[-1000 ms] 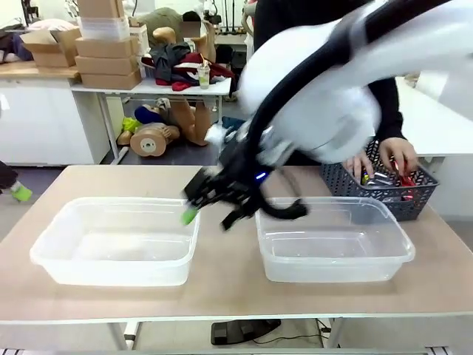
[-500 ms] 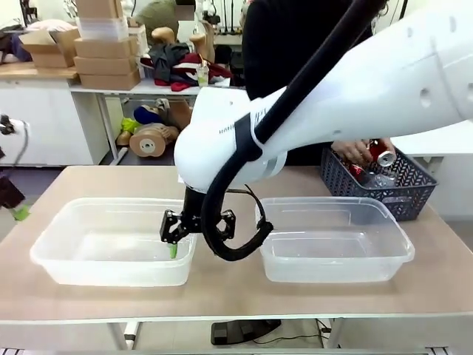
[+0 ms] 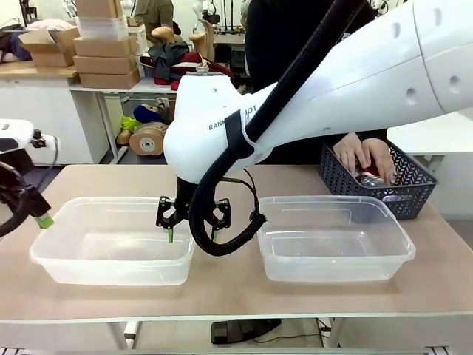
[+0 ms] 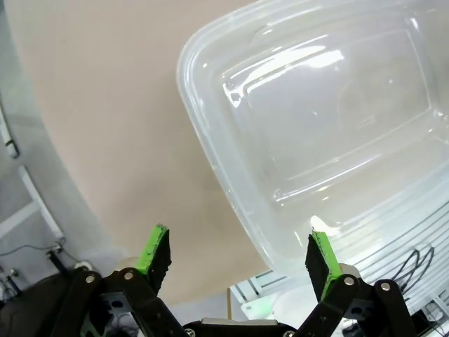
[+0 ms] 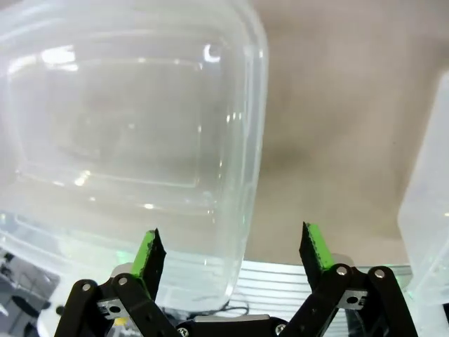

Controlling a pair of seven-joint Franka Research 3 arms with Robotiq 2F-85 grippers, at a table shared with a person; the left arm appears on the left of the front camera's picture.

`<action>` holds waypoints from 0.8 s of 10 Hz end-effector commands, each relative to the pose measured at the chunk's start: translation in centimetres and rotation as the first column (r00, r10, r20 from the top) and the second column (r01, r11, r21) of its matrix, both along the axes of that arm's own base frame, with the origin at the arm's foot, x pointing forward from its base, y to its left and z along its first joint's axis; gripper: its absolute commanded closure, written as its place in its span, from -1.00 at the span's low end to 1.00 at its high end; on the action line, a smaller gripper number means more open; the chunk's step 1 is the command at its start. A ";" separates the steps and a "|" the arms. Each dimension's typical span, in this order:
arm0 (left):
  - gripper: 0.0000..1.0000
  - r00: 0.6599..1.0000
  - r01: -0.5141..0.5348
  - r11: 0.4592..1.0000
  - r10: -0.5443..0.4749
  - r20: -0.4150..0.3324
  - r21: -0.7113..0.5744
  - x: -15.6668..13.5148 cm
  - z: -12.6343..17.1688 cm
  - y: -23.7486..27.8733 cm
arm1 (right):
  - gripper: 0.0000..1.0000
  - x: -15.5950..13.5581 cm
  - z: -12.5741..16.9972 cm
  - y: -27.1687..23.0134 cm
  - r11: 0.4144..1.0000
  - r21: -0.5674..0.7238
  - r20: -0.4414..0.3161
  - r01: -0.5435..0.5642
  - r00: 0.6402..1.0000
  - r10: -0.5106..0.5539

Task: Sort the waste into each basket.
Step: Pick up the Organizing box on the left side of the table and lift it.

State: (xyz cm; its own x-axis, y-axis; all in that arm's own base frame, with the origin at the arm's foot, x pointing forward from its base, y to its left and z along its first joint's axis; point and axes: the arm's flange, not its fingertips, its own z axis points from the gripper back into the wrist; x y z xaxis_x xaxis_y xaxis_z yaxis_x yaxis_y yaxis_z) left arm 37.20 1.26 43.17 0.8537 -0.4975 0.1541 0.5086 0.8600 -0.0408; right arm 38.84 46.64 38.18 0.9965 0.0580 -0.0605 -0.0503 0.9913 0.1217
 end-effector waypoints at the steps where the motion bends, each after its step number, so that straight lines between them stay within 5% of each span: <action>1: -1.00 1.000 -0.014 0.999 0.014 -0.007 -0.045 -5.5 -5.5 -0.6 | -1.00 0.5 0.0 1.4 0.996 -0.080 0.048 0.034 0.998 -0.030; 7: -1.00 0.995 -0.027 0.997 0.020 -0.097 -0.073 -4.9 -8.7 -1.8 | -1.00 0.3 0.3 0.9 0.997 -0.072 0.060 0.040 0.998 -0.035; 8: -0.51 0.996 -0.061 0.997 0.058 -0.071 -0.038 -4.7 -8.7 -1.7 | -0.67 0.2 0.4 0.9 0.996 -0.088 0.057 0.027 0.998 -0.022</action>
